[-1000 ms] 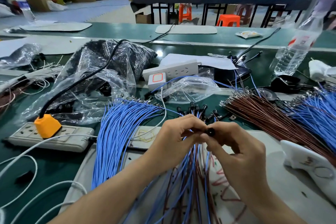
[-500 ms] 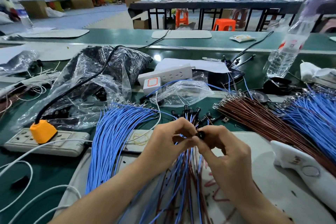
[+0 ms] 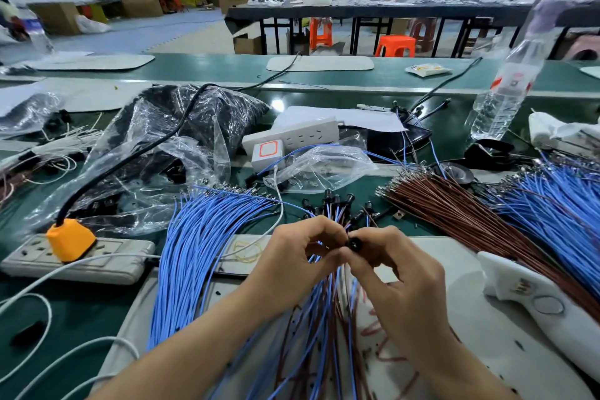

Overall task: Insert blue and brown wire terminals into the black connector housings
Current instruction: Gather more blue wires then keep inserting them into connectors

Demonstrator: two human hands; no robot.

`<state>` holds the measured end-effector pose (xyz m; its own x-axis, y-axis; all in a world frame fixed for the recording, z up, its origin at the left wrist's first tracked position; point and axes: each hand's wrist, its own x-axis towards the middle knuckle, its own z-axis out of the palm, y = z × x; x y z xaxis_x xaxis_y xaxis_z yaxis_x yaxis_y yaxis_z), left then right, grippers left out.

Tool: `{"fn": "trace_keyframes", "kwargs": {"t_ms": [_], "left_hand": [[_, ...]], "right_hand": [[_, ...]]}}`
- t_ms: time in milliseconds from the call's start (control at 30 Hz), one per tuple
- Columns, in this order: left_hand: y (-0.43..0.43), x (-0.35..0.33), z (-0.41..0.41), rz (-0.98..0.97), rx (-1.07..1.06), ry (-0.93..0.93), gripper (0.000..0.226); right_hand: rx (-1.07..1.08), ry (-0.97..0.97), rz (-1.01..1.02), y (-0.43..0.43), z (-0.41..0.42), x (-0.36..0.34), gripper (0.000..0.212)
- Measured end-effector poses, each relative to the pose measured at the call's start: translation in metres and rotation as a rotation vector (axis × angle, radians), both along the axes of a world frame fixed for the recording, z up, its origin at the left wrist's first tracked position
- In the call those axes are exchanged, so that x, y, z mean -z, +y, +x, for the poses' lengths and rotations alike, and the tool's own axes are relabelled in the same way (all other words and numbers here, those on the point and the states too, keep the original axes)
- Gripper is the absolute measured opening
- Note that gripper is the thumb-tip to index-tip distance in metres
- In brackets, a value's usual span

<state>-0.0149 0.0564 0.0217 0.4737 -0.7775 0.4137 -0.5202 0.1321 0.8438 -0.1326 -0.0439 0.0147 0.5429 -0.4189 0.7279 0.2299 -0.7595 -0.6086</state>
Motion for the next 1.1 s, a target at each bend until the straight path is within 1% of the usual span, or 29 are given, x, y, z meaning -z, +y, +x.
{"fn": "trace_keyframes", "kwargs": {"t_ms": [100, 167, 233, 300, 367, 433, 467, 500, 533, 567, 600, 667, 700, 733, 800, 933, 1033, 1100], "left_hand": [[-0.002, 0.001, 0.001, 0.003, 0.006, -0.014, 0.019], [-0.002, 0.002, 0.001, -0.007, -0.006, -0.04, 0.014], [-0.001, 0.003, 0.002, -0.019, -0.018, -0.112, 0.012], [-0.001, 0.005, 0.003, -0.03, -0.014, -0.152, 0.022], [-0.002, 0.005, 0.003, -0.048, -0.006, -0.138, 0.029], [-0.003, 0.006, 0.004, -0.073, -0.033, -0.161, 0.021], [-0.003, 0.006, 0.005, -0.087, -0.057, -0.179, 0.015], [-0.004, 0.007, 0.006, -0.096, -0.087, -0.188, 0.012], [-0.004, 0.006, 0.008, -0.106, -0.112, -0.189, 0.011], [-0.004, 0.006, 0.009, -0.117, -0.129, -0.182, 0.011], [-0.004, 0.005, 0.01, -0.129, -0.136, -0.168, 0.012], [-0.004, 0.004, 0.009, -0.15, -0.129, -0.127, 0.017], [-0.003, 0.003, 0.008, -0.162, -0.12, -0.108, 0.02], [-0.003, 0.003, 0.007, -0.172, -0.11, -0.099, 0.024], [-0.003, 0.004, 0.007, -0.174, -0.101, -0.1, 0.025], [-0.003, 0.005, 0.008, -0.171, -0.119, -0.096, 0.02], [-0.003, 0.005, 0.01, -0.173, -0.152, -0.099, 0.015], [-0.002, 0.004, 0.011, -0.178, -0.166, -0.09, 0.015]], "right_hand": [[0.022, -0.007, -0.071, 0.0, -0.002, -0.002, 0.021], [0.016, -0.012, -0.048, 0.0, -0.002, -0.002, 0.021], [-0.002, 0.002, 0.013, 0.001, -0.002, -0.003, 0.018], [-0.002, 0.037, 0.053, 0.001, 0.0, -0.005, 0.015], [-0.039, 0.066, 0.091, -0.001, 0.0, -0.01, 0.018], [-0.09, 0.075, 0.128, -0.009, -0.003, -0.018, 0.021], [-0.066, 0.084, 0.131, -0.015, -0.004, -0.022, 0.023], [0.015, 0.112, 0.113, -0.024, -0.006, -0.025, 0.025], [0.138, 0.173, 0.071, -0.035, -0.007, -0.027, 0.026], [0.259, 0.296, 0.025, -0.045, -0.008, -0.028, 0.025], [0.336, 0.483, 0.0, -0.052, -0.008, -0.028, 0.023], [0.372, 0.912, -0.001, -0.058, -0.007, -0.025, 0.019], [0.363, 1.036, -0.021, -0.057, -0.005, -0.023, 0.016], [0.349, 1.084, -0.034, -0.055, -0.005, -0.022, 0.013], [0.338, 1.061, -0.032, -0.052, -0.003, -0.023, 0.009], [0.333, 0.988, 0.028, -0.049, -0.002, -0.019, 0.011], [0.35, 0.841, 0.068, -0.048, -0.003, -0.019, 0.011], [0.388, 0.706, 0.087, -0.056, -0.006, -0.027, 0.017]]}}
